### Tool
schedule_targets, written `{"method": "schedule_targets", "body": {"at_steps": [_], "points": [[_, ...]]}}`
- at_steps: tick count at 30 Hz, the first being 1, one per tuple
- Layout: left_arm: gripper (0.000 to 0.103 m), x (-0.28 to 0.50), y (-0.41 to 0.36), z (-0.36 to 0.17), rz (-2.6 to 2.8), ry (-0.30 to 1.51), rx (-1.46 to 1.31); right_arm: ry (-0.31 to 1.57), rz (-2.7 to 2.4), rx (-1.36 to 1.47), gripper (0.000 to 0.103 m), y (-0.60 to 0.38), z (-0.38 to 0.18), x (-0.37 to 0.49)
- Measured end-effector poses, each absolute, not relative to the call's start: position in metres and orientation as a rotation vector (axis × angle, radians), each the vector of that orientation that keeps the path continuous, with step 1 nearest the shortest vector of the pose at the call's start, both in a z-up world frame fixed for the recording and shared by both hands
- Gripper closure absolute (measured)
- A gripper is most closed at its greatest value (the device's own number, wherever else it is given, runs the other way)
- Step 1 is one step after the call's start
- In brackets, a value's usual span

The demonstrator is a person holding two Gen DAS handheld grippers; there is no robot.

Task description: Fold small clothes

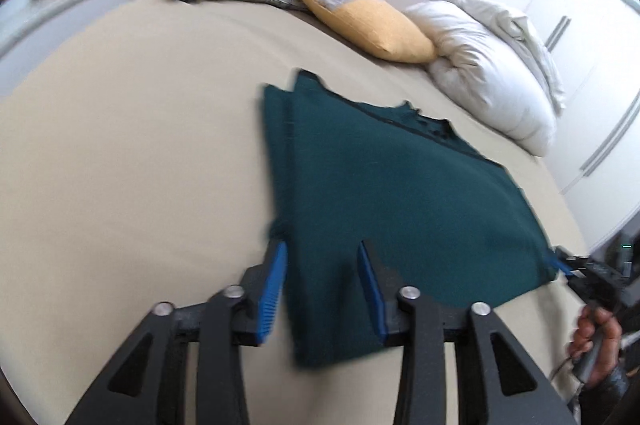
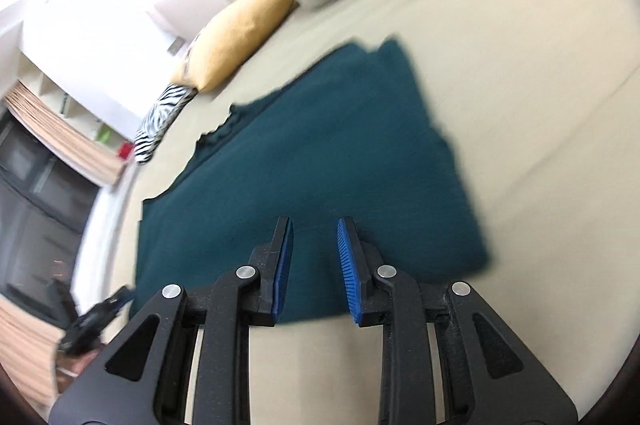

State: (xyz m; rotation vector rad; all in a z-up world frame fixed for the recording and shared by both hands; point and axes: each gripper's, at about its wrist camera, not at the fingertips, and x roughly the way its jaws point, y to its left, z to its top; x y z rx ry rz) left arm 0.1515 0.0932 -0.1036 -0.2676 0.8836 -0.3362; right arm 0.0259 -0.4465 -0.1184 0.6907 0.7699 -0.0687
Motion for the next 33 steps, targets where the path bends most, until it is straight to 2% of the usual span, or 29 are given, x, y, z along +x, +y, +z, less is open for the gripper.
{"method": "schedule_targets", "body": {"at_steps": [3,4,5,6,7,8,9,13,19,24,25,27,28,29,31,33], "points": [[0.045,0.137,0.109,-0.096,-0.318,0.861,-0.325,0.701,-0.110,0.570,0.077,-0.436,-0.088,0.012],[0.039,0.136,0.113,-0.095,-0.307,0.863,-0.340,0.672,-0.122,0.528,0.063,-0.438,-0.074,-0.001],[0.034,0.135,0.116,-0.095,-0.304,0.866,-0.360,0.628,-0.140,0.471,0.042,-0.427,-0.060,-0.005],[0.032,0.135,0.117,-0.097,-0.310,0.878,-0.382,0.589,-0.151,0.438,0.031,-0.415,-0.044,-0.021],[0.031,0.137,0.118,-0.100,-0.320,0.893,-0.400,0.536,-0.156,0.407,0.015,-0.401,-0.033,-0.023],[0.031,0.141,0.117,-0.104,-0.336,0.915,-0.426,0.475,-0.154,0.373,0.004,-0.381,-0.021,-0.017],[0.031,0.143,0.117,-0.107,-0.351,0.928,-0.448,0.445,-0.151,0.348,0.001,-0.375,-0.014,-0.020],[0.031,0.161,0.120,-0.126,-0.363,0.990,-0.554,0.446,-0.058,0.303,0.001,-0.353,0.009,-0.017],[0.031,0.190,0.124,-0.134,-0.361,1.006,-0.600,0.583,0.186,0.498,0.001,-0.336,0.001,0.017],[0.027,0.216,0.126,-0.141,-0.393,1.021,-0.679,0.663,0.371,0.694,0.009,-0.322,-0.029,0.057],[0.029,0.220,0.126,-0.141,-0.399,1.023,-0.695,0.679,0.392,0.718,0.011,-0.318,-0.036,0.066],[0.041,0.225,0.122,-0.141,-0.413,1.038,-0.697,0.725,0.426,0.758,0.011,-0.307,-0.053,0.088],[0.057,0.227,0.119,-0.143,-0.439,1.055,-0.702,0.741,0.443,0.771,0.011,-0.302,-0.060,0.097],[0.063,0.228,0.117,-0.146,-0.464,1.081,-0.716,0.757,0.457,0.786,0.011,-0.296,-0.067,0.105],[0.065,0.227,0.118,-0.150,-0.477,1.088,-0.727,0.783,0.494,0.819,0.011,-0.285,-0.079,0.119],[0.072,0.227,0.122,-0.152,-0.479,1.095,-0.755,0.814,0.529,0.847,0.011,-0.271,-0.094,0.136]]}}
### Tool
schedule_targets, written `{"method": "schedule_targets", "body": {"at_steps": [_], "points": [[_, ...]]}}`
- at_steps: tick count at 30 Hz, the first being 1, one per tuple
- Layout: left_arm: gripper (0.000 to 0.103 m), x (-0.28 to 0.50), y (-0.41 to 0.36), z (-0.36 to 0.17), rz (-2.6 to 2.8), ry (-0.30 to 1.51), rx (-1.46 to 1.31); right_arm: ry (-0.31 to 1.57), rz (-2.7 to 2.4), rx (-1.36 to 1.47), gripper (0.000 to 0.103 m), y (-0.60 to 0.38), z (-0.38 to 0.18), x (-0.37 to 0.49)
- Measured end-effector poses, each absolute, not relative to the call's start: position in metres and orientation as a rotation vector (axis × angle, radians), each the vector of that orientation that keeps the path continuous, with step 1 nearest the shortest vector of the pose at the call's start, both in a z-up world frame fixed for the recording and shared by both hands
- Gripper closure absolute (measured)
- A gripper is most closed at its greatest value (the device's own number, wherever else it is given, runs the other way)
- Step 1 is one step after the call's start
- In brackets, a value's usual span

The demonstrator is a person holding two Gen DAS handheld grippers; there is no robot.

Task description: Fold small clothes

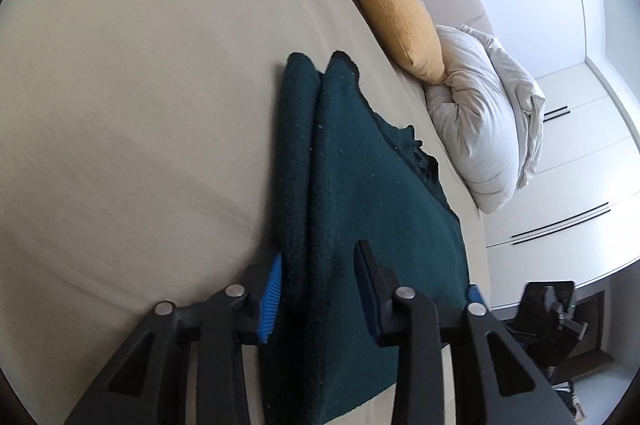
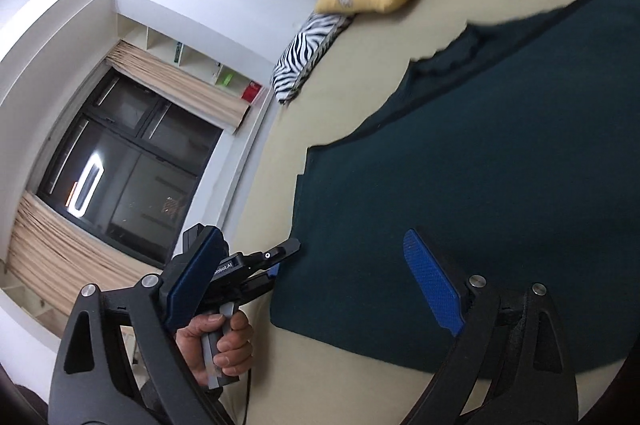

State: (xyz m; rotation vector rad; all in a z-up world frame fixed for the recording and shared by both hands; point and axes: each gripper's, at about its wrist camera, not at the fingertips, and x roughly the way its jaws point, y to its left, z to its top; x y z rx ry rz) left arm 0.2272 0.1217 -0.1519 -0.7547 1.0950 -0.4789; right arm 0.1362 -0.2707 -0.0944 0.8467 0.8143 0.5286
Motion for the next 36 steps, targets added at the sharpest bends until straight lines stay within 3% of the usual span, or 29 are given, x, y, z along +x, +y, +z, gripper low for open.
{"method": "schedule_targets", "body": {"at_steps": [2,5,7,14,22,25,27,30,31,34,36], "points": [[0.084,0.227,0.127,-0.153,-0.483,1.100,-0.778,0.850,0.544,0.869,0.015,-0.260,-0.111,0.152],[0.086,0.227,0.131,-0.154,-0.504,1.096,-0.802,0.910,0.516,0.878,0.016,-0.250,-0.131,0.168],[0.088,0.227,0.130,-0.149,-0.512,1.086,-0.800,0.951,0.486,0.855,0.022,-0.243,-0.145,0.176],[0.089,0.229,0.100,-0.107,-0.550,1.041,-0.722,0.932,0.492,0.903,0.023,-0.258,-0.147,0.179],[0.089,0.237,-0.018,-0.065,-0.673,1.044,-0.568,0.844,0.450,1.058,0.021,-0.340,-0.142,0.165],[0.090,0.241,-0.078,-0.082,-0.720,1.088,-0.518,0.814,0.416,1.115,0.021,-0.376,-0.147,0.163],[0.100,0.243,-0.107,-0.110,-0.737,1.136,-0.540,0.824,0.374,1.152,0.023,-0.399,-0.156,0.161],[0.100,0.231,-0.126,-0.130,-0.776,1.189,-0.599,0.837,0.399,1.206,0.024,-0.417,-0.167,0.160],[0.095,0.223,-0.129,-0.123,-0.800,1.181,-0.580,0.839,0.408,1.200,0.024,-0.419,-0.166,0.161],[0.066,0.200,-0.121,-0.084,-0.904,1.078,-0.578,0.860,0.410,1.164,0.023,-0.417,-0.164,0.167],[0.064,0.193,-0.095,-0.060,-0.914,0.964,-0.609,0.876,0.394,1.143,0.023,-0.413,-0.160,0.174]]}}
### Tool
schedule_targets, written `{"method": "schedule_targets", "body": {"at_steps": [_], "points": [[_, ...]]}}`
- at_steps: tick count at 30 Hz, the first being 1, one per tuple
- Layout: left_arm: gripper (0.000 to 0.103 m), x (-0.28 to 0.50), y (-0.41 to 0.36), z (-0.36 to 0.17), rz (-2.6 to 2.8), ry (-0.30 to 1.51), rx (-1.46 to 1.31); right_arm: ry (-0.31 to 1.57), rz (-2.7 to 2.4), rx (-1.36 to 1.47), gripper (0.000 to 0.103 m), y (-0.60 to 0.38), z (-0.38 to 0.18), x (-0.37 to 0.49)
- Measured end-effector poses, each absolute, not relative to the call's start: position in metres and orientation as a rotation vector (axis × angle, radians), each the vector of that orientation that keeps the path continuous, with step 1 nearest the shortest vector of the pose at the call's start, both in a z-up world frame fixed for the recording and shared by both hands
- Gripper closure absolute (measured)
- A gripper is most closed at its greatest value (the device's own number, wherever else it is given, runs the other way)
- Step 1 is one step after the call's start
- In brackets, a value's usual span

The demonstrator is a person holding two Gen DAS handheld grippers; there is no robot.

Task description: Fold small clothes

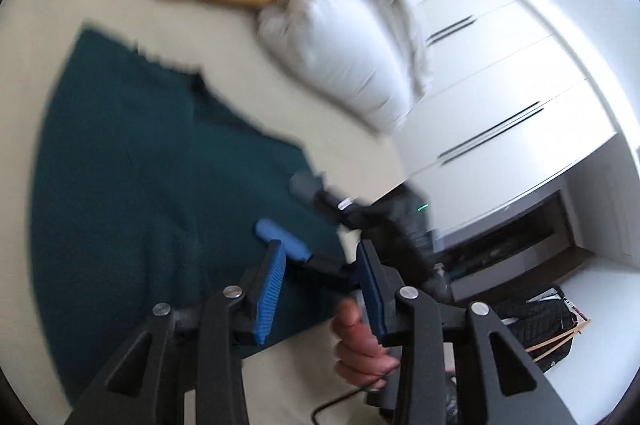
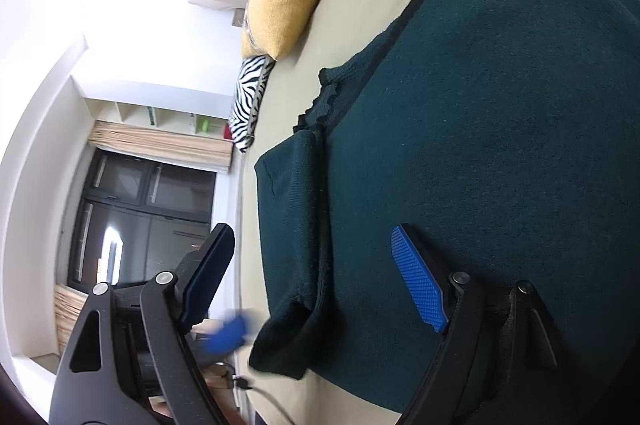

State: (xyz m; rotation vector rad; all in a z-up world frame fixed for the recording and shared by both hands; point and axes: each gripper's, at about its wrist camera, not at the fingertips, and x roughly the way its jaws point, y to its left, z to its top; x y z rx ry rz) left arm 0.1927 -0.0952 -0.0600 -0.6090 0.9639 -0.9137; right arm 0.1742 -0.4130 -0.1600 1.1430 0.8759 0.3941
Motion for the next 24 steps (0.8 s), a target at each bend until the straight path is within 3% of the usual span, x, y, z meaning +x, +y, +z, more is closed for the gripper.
{"method": "schedule_targets", "body": {"at_steps": [3,11,16,21,24], "points": [[0.061,0.195,-0.045,-0.048,-0.734,0.846,-0.568,0.898,0.408,1.098,0.021,-0.399,-0.151,0.180],[0.065,0.192,-0.026,-0.104,-0.662,0.951,-0.572,1.049,0.406,0.947,0.023,-0.346,-0.141,0.216],[0.068,0.180,-0.053,-0.120,-0.692,0.988,-0.450,1.141,0.412,0.953,0.045,-0.328,-0.150,0.235],[0.068,0.166,-0.046,-0.137,-0.712,1.002,-0.453,1.197,0.408,0.931,0.051,-0.314,-0.157,0.243],[0.070,0.160,-0.045,-0.138,-0.709,1.001,-0.441,1.214,0.388,0.903,0.073,-0.304,-0.166,0.255]]}}
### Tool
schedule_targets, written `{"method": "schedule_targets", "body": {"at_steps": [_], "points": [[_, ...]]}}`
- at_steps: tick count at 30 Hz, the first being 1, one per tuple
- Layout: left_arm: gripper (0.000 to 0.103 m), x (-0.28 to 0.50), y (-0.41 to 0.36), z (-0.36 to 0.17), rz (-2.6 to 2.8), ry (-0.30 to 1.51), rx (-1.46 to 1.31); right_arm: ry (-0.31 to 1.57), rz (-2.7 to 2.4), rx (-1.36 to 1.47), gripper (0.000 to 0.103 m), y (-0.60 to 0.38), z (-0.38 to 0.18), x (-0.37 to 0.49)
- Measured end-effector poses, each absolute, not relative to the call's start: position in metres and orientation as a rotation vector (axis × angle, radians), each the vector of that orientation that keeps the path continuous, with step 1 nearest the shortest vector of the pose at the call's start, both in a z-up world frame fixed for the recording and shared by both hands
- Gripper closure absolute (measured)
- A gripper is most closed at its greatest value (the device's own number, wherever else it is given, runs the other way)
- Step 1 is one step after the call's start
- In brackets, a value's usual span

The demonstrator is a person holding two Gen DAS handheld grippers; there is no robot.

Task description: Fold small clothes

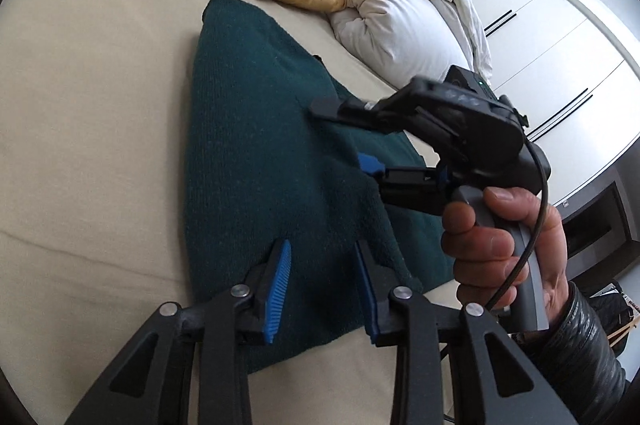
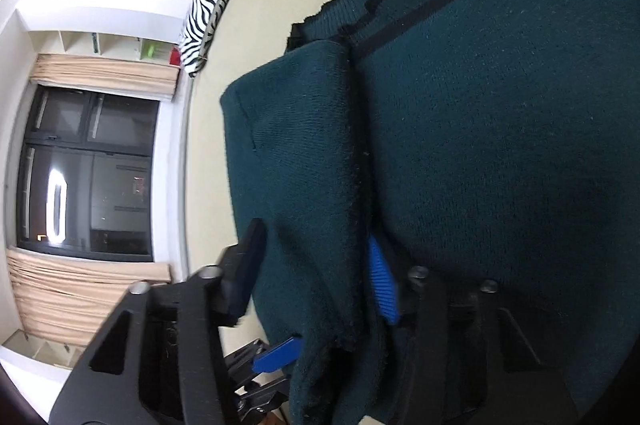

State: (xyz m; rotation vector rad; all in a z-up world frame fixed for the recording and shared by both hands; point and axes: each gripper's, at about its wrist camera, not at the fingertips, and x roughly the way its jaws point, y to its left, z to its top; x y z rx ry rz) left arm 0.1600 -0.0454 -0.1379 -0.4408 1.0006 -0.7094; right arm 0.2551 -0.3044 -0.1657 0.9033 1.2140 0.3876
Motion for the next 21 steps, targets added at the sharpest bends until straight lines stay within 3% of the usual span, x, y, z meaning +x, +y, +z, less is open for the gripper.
{"method": "schedule_targets", "body": {"at_steps": [2,4,9,14,21], "points": [[0.070,0.159,-0.045,-0.135,-0.709,1.000,-0.436,1.218,0.370,0.876,0.088,-0.305,-0.168,0.253],[0.070,0.157,-0.046,-0.132,-0.708,1.000,-0.427,1.199,0.367,0.849,0.091,-0.307,-0.166,0.250],[0.068,0.154,-0.061,-0.117,-0.736,0.988,-0.409,1.143,0.373,0.796,0.092,-0.320,-0.148,0.238],[0.055,0.154,-0.080,-0.092,-0.774,0.940,-0.376,1.092,0.342,0.780,0.092,-0.361,-0.129,0.220],[0.054,0.168,-0.128,-0.075,-0.798,0.940,-0.270,1.051,0.255,0.768,0.092,-0.436,-0.113,0.187]]}}
